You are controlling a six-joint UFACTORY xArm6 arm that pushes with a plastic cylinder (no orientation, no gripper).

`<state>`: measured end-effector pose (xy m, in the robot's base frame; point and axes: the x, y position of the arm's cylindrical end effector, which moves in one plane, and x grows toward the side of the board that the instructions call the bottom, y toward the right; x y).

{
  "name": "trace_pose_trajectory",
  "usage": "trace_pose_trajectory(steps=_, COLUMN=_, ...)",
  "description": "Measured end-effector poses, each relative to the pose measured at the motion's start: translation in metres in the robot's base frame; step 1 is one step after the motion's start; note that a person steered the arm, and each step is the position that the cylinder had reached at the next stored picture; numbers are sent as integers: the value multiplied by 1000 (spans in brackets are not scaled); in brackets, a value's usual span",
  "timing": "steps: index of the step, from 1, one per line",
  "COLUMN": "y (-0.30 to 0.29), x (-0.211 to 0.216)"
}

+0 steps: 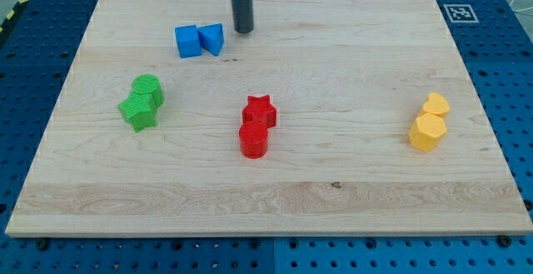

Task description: Move your arm closer to the yellow hexagon

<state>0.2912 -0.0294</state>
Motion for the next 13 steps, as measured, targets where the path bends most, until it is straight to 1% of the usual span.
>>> trace_pose_trajectory(steps=2, y=19, x=3)
trace_pose_trajectory(steps=3, y=73, x=12)
trace_pose_trajectory(steps=4, y=92, x=16)
trace_pose_trajectory(steps=5, y=94, x=16)
trace_pose_trajectory(steps=6, y=136, x=16)
trace_pose_trajectory(steps=7, y=182, x=54)
trace_pose_trajectory(steps=8, y=185, x=107)
trace_pose_trajectory(steps=11, y=171, x=154)
trace_pose_trajectory(steps=13, y=181, x=171)
